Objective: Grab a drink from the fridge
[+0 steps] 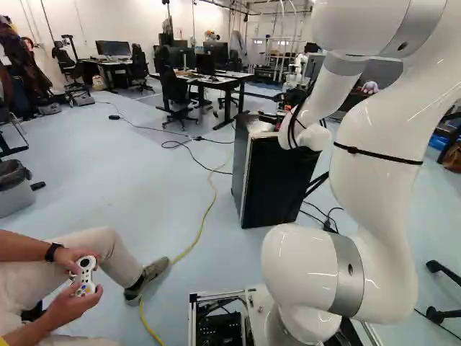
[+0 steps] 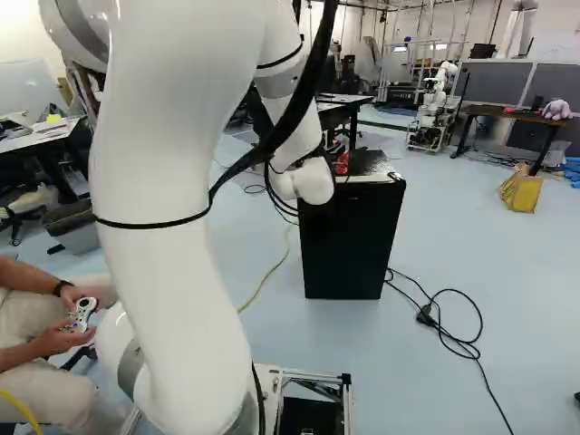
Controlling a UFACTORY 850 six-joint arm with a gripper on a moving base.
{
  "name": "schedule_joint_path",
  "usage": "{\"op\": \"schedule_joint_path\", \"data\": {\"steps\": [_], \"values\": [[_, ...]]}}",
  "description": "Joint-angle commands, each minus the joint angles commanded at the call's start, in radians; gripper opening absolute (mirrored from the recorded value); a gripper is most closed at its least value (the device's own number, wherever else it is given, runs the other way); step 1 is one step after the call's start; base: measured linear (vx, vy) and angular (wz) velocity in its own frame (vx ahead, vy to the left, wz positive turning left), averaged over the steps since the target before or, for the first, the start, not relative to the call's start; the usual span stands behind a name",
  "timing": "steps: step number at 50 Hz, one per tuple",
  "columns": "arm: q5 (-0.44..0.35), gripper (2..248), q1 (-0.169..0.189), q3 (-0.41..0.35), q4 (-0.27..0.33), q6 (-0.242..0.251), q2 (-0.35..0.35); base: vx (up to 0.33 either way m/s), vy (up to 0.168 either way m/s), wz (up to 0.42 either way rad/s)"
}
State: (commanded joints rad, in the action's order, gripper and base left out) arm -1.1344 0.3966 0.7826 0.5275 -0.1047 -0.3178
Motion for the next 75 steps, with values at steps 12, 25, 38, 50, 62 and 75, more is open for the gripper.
{"op": "schedule_joint_path", "data": {"steps": [12, 25, 38, 50, 62, 75], "values": [[0.069, 247, 0.003, 0.038, -0.082, 0.000, -0.056, 0.000, 0.000, 0.000], [0.157, 247, 0.003, 0.100, -0.173, 0.000, -0.132, 0.000, 0.000, 0.000], [0.169, 247, -0.004, 0.147, -0.184, 0.000, -0.192, 0.000, 0.000, 0.000], [0.169, 247, -0.008, 0.190, -0.184, 0.000, -0.229, 0.000, 0.000, 0.000], [0.169, 247, 0.003, 0.247, -0.184, 0.000, -0.271, 0.000, 0.000, 0.000], [0.169, 247, 0.013, 0.315, -0.184, 0.000, -0.321, 0.000, 0.000, 0.000]]}}
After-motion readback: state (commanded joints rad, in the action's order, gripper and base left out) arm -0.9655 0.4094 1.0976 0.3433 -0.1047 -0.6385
